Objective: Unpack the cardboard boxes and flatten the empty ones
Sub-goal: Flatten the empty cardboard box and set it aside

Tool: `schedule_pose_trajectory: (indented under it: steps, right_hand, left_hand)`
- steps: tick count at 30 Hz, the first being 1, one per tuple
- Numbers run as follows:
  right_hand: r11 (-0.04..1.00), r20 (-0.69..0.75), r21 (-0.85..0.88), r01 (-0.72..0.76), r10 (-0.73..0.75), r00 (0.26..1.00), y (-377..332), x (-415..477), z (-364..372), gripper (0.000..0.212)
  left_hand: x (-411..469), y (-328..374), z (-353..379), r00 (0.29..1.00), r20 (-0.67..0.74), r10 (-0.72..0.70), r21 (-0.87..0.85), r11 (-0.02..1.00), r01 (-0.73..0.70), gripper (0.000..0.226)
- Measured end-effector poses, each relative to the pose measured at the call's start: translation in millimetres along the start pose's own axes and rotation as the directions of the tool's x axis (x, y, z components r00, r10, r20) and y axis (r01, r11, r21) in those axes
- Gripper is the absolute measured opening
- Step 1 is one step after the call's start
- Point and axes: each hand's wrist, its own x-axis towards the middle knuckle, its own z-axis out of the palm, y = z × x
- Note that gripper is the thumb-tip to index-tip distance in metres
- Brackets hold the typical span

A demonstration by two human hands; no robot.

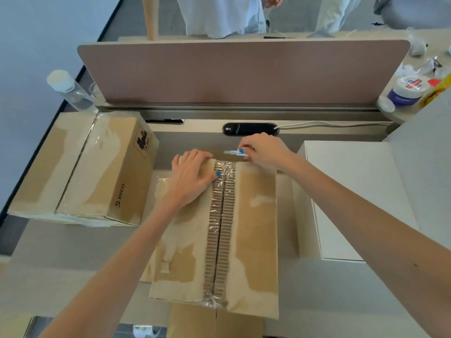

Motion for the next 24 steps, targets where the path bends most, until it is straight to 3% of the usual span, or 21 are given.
schedule_pose_trajectory:
  steps: [6,16,24]
  right_hand:
    - [0.997,0.109,-0.064,0.039,-0.032,0.993,3,14,-7,0.030]
    - [0.984,0.121,-0.138,0.113,-0.097,0.988,5,31,5,0.030]
    - [0.978,0.151,-0.124,0.168,-0.148,0.977,4,37,12,0.032]
  left_hand:
    - [8,8,-3,0.993,-0.021,-0.112,-0.164,0.981,0.107,0.024]
    - [11,13,-5,0.983,0.001,-0.184,-0.177,0.967,0.181,0.016]
    - [11,15,-2,0.983,-0.080,-0.166,-0.154,0.976,0.153,0.011]
